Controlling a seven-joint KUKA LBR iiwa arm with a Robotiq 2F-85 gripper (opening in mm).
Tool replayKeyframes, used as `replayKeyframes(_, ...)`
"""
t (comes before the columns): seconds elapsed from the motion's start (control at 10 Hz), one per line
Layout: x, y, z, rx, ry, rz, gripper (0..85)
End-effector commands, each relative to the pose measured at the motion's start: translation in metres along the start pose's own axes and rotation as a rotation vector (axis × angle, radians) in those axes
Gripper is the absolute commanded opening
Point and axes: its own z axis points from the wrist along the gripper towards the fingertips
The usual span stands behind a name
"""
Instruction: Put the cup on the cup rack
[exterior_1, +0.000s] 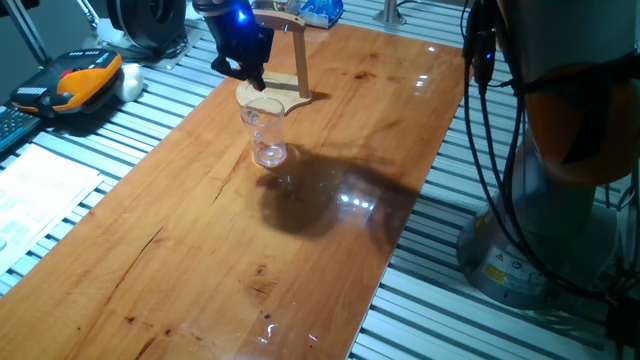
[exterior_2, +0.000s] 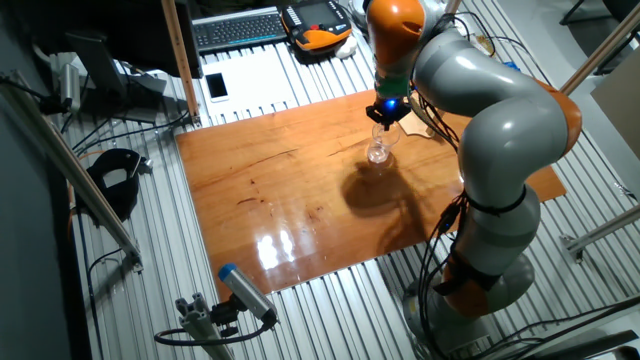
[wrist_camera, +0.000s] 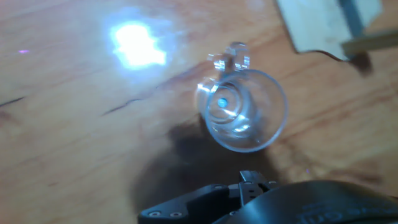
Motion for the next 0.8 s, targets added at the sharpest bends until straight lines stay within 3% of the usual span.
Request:
replayKeyframes(0.0, 0.0007, 0.0032, 0.0013, -0.055, 0.083, 0.326, 0.0)
replayKeyframes(0.1, 0.0028, 0.0057, 0.0025, -0.074, 0.119, 0.335, 0.0)
replayKeyframes(0.2, 0.0019, 0.0062, 0.0035, -0.082, 0.137, 0.338, 0.0)
replayKeyframes(0.7, -0.0046, 0.0081, 0.0091, -0.061, 0.114, 0.389, 0.0)
